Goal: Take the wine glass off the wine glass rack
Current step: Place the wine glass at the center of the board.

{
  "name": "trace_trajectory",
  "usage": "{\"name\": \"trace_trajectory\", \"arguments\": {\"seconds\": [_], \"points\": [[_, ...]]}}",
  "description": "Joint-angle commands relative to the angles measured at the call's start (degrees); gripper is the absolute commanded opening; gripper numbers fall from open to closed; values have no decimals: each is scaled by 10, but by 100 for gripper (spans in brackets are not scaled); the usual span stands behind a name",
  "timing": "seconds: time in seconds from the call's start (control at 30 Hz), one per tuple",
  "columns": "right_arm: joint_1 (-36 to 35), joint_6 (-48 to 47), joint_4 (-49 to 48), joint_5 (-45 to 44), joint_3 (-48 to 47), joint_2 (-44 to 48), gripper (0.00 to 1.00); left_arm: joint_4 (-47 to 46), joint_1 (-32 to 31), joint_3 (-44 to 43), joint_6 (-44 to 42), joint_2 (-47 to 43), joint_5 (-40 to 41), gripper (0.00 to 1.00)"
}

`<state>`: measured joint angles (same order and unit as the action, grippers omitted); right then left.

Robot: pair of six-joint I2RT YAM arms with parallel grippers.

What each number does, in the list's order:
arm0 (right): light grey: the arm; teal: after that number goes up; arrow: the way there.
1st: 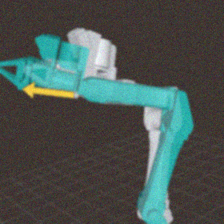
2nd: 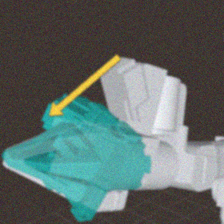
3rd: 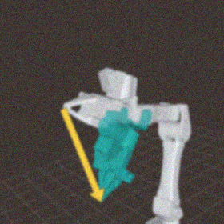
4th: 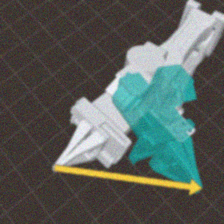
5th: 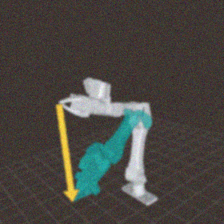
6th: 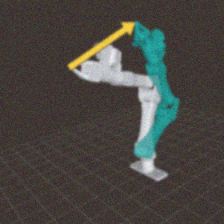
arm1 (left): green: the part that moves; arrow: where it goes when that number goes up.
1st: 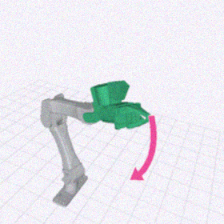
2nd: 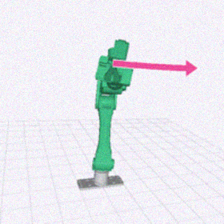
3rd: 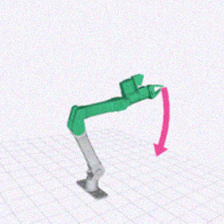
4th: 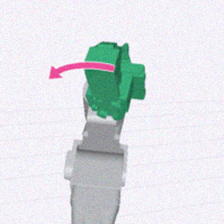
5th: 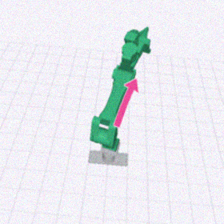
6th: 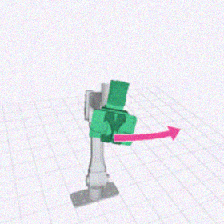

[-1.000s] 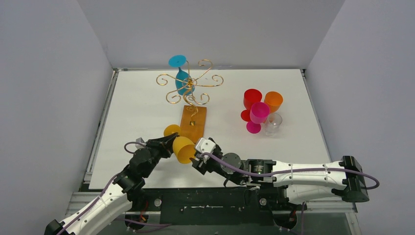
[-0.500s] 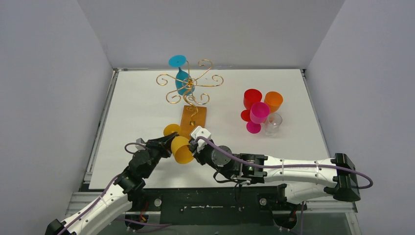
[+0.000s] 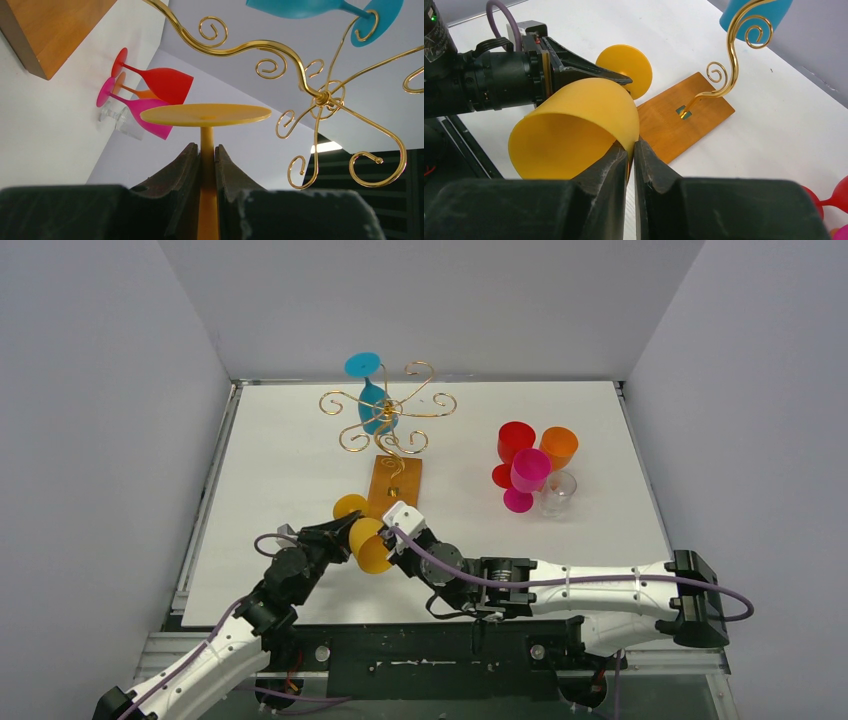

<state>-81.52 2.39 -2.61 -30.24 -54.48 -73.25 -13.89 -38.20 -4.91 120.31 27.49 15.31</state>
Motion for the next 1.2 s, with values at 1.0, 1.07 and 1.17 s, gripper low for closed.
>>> {"name": "trace_trajectory", "arguments": {"seconds": [1.0, 1.07, 1.17], "points": [[-55, -144, -168, -65, 34, 15, 0, -77, -4, -28, -36, 5, -14, 0], [-57, -142, -170, -71, 34, 13, 0, -78, -5, -29, -44, 5, -16, 1], [-57, -129, -171, -73, 36, 14, 0, -81, -5, -25, -50, -1, -10, 6]]}}
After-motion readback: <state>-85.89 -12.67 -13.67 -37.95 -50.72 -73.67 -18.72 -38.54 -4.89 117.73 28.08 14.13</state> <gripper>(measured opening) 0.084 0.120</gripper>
